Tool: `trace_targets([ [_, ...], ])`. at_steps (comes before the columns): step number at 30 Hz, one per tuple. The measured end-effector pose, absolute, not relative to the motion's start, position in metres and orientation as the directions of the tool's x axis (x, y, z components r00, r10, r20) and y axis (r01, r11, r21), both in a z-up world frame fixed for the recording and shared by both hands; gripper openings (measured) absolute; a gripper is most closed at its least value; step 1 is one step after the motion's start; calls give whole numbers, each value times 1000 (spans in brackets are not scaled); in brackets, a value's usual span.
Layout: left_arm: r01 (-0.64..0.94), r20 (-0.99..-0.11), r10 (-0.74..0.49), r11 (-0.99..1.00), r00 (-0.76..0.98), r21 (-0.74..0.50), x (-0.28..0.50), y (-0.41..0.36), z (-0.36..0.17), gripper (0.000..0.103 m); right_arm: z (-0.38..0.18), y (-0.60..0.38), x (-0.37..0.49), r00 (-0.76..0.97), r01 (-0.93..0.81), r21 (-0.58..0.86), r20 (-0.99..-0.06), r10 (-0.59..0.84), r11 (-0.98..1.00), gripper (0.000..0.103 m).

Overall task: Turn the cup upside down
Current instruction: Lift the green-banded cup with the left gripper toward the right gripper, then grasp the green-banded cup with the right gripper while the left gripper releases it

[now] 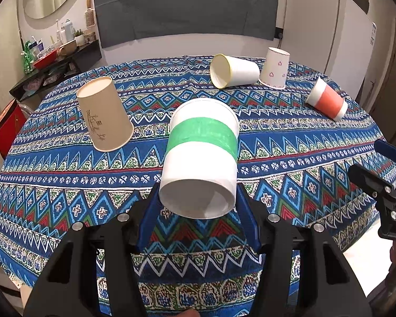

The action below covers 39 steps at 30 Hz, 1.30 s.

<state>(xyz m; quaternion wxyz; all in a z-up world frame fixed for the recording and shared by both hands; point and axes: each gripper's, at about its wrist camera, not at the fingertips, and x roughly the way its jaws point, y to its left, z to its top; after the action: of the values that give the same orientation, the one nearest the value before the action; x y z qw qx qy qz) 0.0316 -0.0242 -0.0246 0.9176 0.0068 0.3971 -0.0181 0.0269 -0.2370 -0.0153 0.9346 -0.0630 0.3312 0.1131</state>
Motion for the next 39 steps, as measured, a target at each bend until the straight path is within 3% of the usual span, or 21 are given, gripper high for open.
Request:
trace_targets([
  [9,57,-741,-35,998,670,5,29,-27,-42,57,-21,-236,21,749,-246,-55,-644,154,968,95],
  [10,61,-742,-38,998,670,4,29,-27,-43,68,-20,-235,21,750,-246,-55,-644,154,968,95],
  [11,65,-742,-43,998,670,2,29,-28,-43,85,-20,-235,21,749,-246,-55,-645,154,968,95],
  [16,87,-725,-39,996,688,29,23,-28,-40,97,-24,-232,23,743,-247,-61,-652,148,967,95],
  [39,-37,-704,17,999,710,-13,-17,53,-36,97,-33,-161,26,699,-355,-93,-687,199,930,95],
])
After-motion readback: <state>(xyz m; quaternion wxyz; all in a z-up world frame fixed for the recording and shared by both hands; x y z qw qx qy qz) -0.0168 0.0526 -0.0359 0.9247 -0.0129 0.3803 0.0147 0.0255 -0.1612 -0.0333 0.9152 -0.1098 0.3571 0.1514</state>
